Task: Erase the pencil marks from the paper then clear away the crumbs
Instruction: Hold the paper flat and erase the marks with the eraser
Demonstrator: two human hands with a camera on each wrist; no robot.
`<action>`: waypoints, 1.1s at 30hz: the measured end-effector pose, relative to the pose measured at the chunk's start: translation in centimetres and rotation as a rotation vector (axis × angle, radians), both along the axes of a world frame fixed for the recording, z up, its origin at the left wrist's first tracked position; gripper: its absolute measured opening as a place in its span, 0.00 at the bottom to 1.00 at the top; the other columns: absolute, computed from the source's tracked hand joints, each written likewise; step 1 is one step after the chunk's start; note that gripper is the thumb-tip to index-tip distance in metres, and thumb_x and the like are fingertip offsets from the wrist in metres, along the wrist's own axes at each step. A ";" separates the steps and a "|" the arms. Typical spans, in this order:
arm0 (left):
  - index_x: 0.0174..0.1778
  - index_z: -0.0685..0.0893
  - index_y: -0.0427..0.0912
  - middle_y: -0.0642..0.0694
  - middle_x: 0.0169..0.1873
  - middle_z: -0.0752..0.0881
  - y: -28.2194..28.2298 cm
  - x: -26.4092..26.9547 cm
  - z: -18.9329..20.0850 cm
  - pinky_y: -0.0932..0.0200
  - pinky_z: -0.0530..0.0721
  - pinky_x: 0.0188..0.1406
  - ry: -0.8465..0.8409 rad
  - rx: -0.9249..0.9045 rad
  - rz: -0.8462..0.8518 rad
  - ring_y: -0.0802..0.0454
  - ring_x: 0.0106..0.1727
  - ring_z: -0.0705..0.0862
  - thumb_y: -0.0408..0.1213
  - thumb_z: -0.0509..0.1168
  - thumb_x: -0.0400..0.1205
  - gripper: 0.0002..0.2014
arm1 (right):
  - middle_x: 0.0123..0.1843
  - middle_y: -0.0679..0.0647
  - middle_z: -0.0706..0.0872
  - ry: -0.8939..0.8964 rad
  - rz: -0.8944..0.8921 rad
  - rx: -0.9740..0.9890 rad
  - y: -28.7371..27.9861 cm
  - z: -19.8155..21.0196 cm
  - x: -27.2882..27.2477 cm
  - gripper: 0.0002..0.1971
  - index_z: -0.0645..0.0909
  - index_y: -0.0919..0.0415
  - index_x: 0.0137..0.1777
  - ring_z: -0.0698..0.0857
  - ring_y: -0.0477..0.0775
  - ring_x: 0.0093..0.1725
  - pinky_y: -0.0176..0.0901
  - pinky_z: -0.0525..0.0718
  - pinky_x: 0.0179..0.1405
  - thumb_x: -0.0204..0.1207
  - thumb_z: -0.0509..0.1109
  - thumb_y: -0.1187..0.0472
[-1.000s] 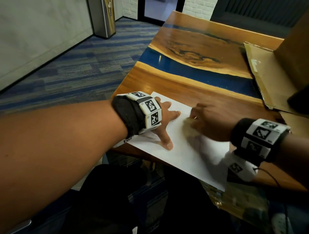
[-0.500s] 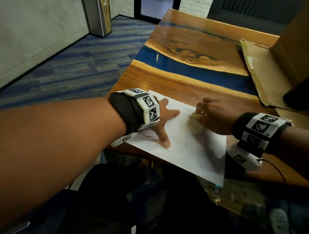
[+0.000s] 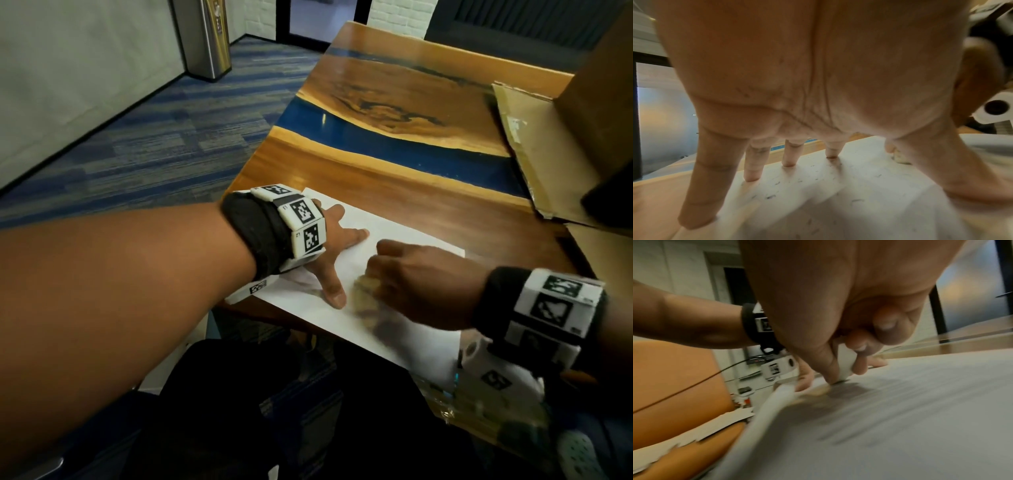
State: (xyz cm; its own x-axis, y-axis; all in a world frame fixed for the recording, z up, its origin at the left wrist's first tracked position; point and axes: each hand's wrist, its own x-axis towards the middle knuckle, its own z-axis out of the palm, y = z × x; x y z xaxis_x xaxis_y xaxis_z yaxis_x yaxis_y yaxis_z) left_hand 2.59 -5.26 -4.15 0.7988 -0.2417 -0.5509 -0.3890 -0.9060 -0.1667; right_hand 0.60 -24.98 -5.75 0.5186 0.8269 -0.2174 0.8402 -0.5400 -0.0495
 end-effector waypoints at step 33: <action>0.86 0.40 0.66 0.41 0.88 0.49 0.5 0.2 0.4 0.29 0.66 0.75 -0.009 0.026 -0.039 0.31 0.85 0.56 0.80 0.69 0.59 0.65 | 0.50 0.48 0.74 -0.125 -0.270 -0.065 -1.7 0.4 3.6 0.14 0.78 0.50 0.60 0.79 0.52 0.44 0.50 0.83 0.45 0.83 0.60 0.45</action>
